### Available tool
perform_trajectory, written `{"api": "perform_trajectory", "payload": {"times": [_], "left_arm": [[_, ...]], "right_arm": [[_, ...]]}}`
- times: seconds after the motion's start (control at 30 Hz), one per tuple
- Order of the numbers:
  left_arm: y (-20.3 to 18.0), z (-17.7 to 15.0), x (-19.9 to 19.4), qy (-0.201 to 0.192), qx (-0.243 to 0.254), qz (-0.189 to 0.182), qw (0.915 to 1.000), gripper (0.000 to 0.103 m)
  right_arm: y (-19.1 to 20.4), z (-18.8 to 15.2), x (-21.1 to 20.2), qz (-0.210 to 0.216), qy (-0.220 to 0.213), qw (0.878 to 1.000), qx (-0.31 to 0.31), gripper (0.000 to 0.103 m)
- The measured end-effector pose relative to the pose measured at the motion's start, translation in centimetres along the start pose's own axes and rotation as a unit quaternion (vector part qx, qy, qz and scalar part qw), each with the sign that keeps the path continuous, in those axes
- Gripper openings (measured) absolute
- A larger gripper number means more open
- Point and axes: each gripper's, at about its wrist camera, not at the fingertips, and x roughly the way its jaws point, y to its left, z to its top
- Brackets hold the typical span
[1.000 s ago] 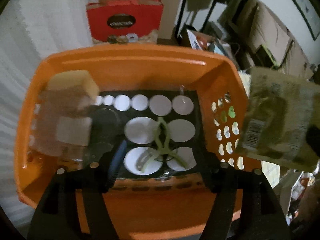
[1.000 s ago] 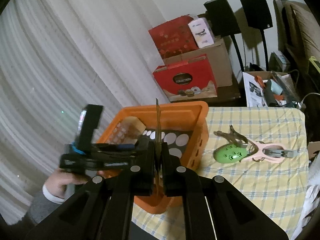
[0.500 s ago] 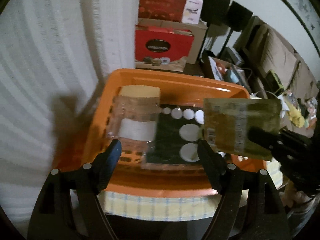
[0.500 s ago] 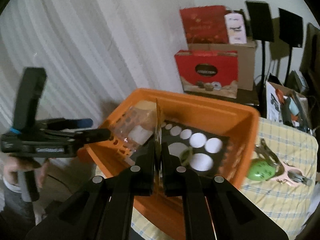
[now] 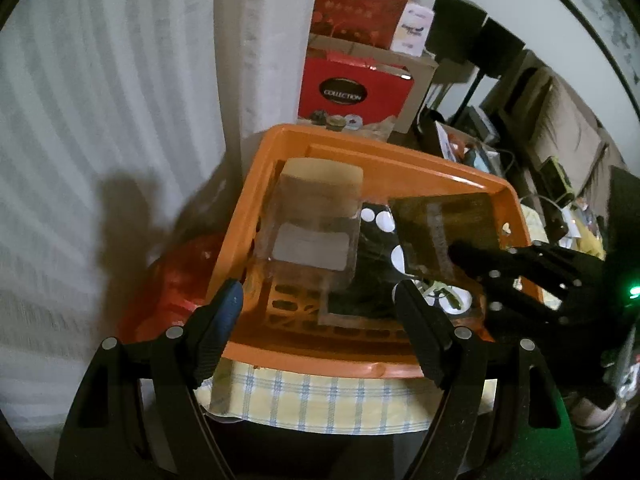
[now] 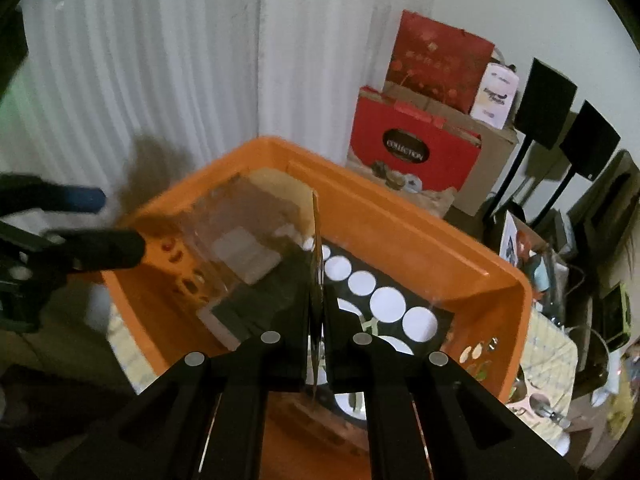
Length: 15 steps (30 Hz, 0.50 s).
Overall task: Organize objects
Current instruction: 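Lower the brown paper bag into the basket and open the right gripper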
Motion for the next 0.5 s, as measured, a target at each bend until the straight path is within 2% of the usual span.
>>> {"api": "perform_trajectory", "payload": {"times": [0.13,0.3,0.5], "left_arm": [[0.2,-0.2,0.6,0.007,-0.001,-0.003,1.0000,0.076],[0.4,-0.3,0.9,0.010,-0.006,-0.005,0.9999,0.076],[0.1,-0.5,0.9,0.013,-0.004,-0.009,0.9999,0.076]], "right_arm": [[0.7,-0.3,0.8,0.026,0.007,1.000,-0.011,0.014],[1.2,-0.8,0.3,0.104,0.008,0.994,-0.016,0.021],[0.3,-1.4,-1.1,0.135,0.013,0.991,0.006,0.035]]}}
